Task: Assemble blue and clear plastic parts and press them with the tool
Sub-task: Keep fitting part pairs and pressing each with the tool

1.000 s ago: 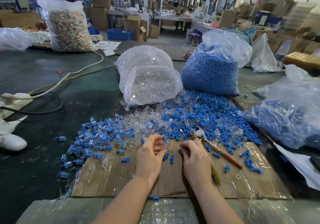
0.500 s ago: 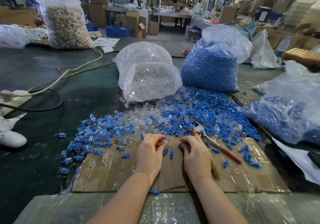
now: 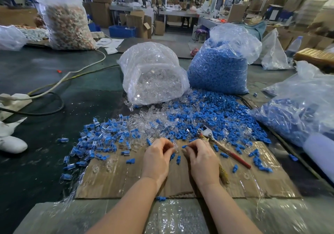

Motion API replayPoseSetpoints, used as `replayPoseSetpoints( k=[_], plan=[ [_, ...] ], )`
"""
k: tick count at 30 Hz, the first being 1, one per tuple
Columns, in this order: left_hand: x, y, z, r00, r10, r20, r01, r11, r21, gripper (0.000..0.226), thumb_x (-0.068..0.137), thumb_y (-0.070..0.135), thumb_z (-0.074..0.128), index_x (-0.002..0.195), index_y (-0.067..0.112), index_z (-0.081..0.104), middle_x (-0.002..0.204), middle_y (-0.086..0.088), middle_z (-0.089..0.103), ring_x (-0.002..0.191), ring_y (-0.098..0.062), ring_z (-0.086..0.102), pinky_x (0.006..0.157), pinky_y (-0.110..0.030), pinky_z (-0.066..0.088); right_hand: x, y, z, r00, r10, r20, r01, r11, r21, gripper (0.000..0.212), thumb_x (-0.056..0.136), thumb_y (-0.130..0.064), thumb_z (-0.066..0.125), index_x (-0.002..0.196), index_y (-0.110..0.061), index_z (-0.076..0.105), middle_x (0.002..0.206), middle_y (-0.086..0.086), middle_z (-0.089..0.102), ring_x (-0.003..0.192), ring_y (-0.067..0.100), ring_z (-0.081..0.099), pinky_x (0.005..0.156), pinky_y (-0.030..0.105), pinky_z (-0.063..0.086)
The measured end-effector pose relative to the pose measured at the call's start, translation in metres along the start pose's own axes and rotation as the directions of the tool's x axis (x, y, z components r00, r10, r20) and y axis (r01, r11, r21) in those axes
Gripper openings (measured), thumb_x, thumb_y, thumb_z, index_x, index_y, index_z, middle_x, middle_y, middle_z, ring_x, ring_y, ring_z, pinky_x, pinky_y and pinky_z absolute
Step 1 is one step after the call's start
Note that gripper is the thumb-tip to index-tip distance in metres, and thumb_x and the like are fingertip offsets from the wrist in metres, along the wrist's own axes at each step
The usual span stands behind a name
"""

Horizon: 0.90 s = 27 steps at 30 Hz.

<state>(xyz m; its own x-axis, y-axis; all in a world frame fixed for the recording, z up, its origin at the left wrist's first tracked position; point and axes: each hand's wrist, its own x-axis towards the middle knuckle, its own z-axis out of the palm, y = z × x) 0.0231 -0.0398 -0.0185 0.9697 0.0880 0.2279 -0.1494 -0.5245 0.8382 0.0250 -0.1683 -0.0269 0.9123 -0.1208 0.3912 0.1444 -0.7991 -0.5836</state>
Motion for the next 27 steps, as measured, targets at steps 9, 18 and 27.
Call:
replayPoseSetpoints(
  k=[9, 18, 27],
  plan=[
    [0.0004, -0.0029, 0.0006, 1.0, -0.012, 0.027, 0.014, 0.998, -0.067, 0.011, 0.09, 0.018, 0.058, 0.086, 0.029, 0.055, 0.079, 0.013, 0.06, 0.077, 0.003, 0.057, 0.068, -0.004, 0.044, -0.0019, -0.0039, -0.0049, 0.997, -0.083, -0.001, 0.083, 0.995, 0.049, 0.009, 0.089, -0.016, 0.06, 0.081, -0.016, 0.056, 0.076, -0.012, 0.049, 0.072, 0.006, 0.045, 0.063, 0.008, 0.034],
    [0.0012, -0.0052, 0.0, 0.999, 0.003, 0.053, 0.0, 0.999, -0.048, 0.021, 0.09, 0.017, 0.057, 0.085, 0.036, 0.052, 0.079, 0.018, 0.059, 0.079, 0.005, 0.058, 0.066, -0.007, 0.046, -0.003, -0.0051, -0.006, 0.989, -0.145, 0.029, 0.143, 0.986, 0.082, 0.007, 0.089, -0.015, 0.06, 0.083, -0.012, 0.059, 0.08, -0.005, 0.058, 0.076, 0.012, 0.052, 0.069, 0.024, 0.043],
    [0.0012, -0.004, -0.0013, 0.998, -0.02, 0.056, 0.025, 0.996, -0.088, 0.029, 0.089, 0.016, 0.058, 0.081, 0.043, 0.049, 0.08, 0.017, 0.062, 0.081, 0.003, 0.061, 0.073, -0.014, 0.051, -0.0042, -0.0069, -0.0062, 0.981, -0.192, 0.02, 0.19, 0.979, 0.07, 0.007, 0.088, -0.016, 0.062, 0.081, -0.013, 0.059, 0.079, -0.006, 0.059, 0.074, 0.011, 0.053, 0.068, 0.021, 0.043]
  ],
)
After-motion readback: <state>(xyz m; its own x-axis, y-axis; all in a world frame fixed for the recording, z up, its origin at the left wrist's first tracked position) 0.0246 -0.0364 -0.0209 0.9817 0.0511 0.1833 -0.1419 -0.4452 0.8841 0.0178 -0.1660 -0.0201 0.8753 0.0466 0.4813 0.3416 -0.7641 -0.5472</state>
